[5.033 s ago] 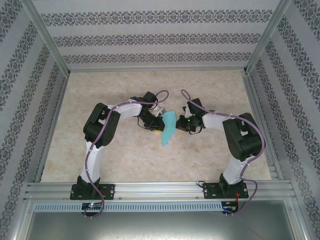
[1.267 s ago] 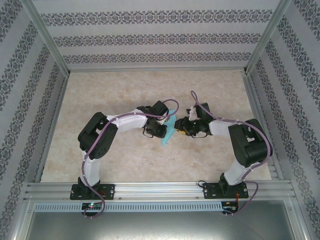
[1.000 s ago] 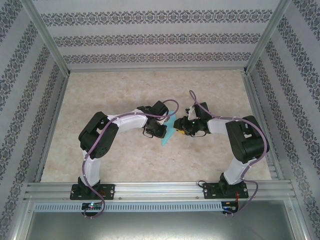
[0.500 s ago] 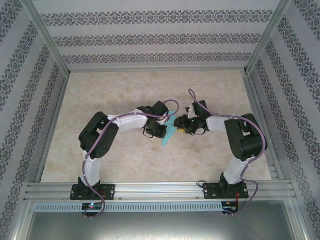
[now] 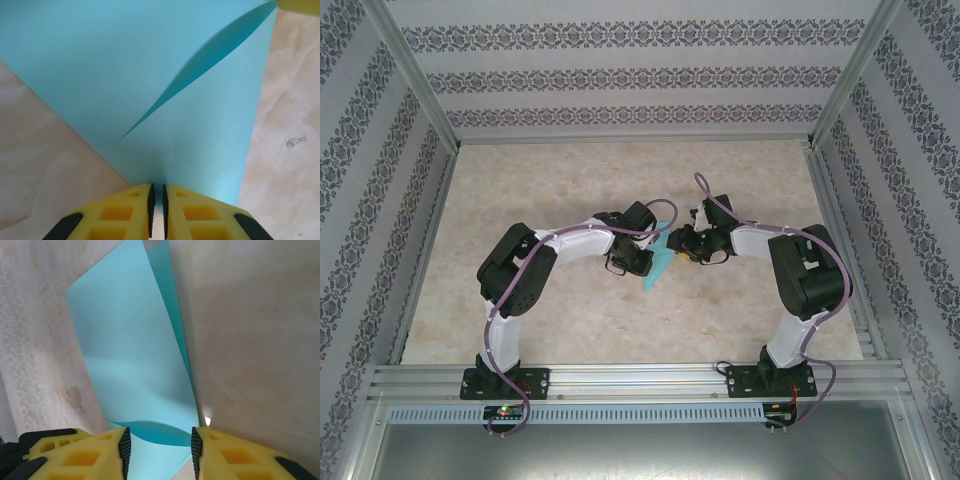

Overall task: Fold a paper plane with a square sheet of paper (pick it up from the middle)
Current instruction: Fourth fold the wing at the center of the table.

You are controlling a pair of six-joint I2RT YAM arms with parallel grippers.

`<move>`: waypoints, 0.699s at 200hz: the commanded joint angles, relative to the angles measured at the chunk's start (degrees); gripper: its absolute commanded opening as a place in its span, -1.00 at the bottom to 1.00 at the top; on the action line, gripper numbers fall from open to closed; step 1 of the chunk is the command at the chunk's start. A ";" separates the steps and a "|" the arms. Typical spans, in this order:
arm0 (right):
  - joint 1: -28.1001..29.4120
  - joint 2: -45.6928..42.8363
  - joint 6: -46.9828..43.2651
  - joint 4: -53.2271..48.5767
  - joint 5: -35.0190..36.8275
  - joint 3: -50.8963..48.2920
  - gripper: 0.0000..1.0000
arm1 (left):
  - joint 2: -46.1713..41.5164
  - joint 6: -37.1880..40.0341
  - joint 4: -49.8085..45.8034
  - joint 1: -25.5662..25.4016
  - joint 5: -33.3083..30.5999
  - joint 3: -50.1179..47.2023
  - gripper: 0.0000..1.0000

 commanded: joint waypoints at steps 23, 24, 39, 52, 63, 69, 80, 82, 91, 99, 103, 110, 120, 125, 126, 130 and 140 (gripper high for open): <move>0.76 1.33 -1.35 -2.22 0.03 1.81 -0.23 | 1.02 1.84 -0.65 0.68 -0.22 -0.74 -0.65; 0.81 1.28 -1.39 -2.27 0.16 1.81 -0.23 | 0.99 1.85 -0.67 0.68 -0.25 -0.77 -0.65; 0.98 0.43 -2.15 -4.11 1.91 1.81 -0.23 | 0.99 1.87 -0.69 0.68 -0.22 -0.99 -0.65; 0.95 -0.49 -2.81 -5.56 4.03 1.79 -0.22 | 0.97 1.86 -0.61 0.68 -0.26 -1.21 -0.64; 0.94 -0.79 -3.17 -6.19 4.82 1.81 -0.22 | 1.03 1.88 -0.49 0.68 -0.24 -1.34 -0.64; 0.94 -0.70 -3.24 -6.26 4.81 1.91 -0.22 | 0.99 1.98 -0.51 0.65 -0.16 -1.40 -0.65; 0.98 -0.21 -3.28 -6.58 4.86 2.15 -0.22 | 1.02 1.96 -0.55 0.68 -0.18 -1.34 -0.65; 1.01 -0.07 -3.39 -6.60 4.86 2.19 -0.22 | 1.05 1.97 -0.53 0.68 -0.12 -1.27 -0.65; 0.94 0.32 -3.41 -6.65 4.88 2.49 -0.22 | 1.13 1.93 -0.57 0.71 -0.16 -1.25 -0.64; 0.99 0.51 -3.41 -6.78 5.09 2.75 -0.22 | 1.11 2.01 -0.50 0.77 -0.26 -1.22 -0.65; 1.06 0.53 -3.42 -6.80 5.25 2.81 -0.22 | 1.06 1.97 -0.52 0.77 -0.27 -1.25 -0.65; 1.19 0.53 -3.40 -6.98 5.45 3.02 -0.22 | 1.10 1.96 -0.52 0.77 -0.15 -1.25 -0.64; 1.33 0.29 -3.60 -7.48 5.97 3.27 -0.22 | 1.15 1.95 -0.56 0.77 -0.14 -1.16 -0.64; 1.44 0.14 -3.64 -7.74 6.34 3.36 -0.22 | 1.15 1.98 -0.61 0.77 -0.14 -1.16 -0.65; 1.49 0.12 -3.64 -7.85 6.39 3.32 -0.22 | 1.15 1.96 -0.61 0.77 -0.12 -1.16 -0.65; 1.53 -0.10 -3.75 -8.07 6.59 3.37 -0.22 | 1.15 1.96 -0.61 0.73 -0.16 -1.21 -0.65; 1.60 -0.46 -3.74 -8.14 6.88 3.33 -0.22 | 1.16 1.99 -0.52 0.83 -0.10 -1.16 -0.65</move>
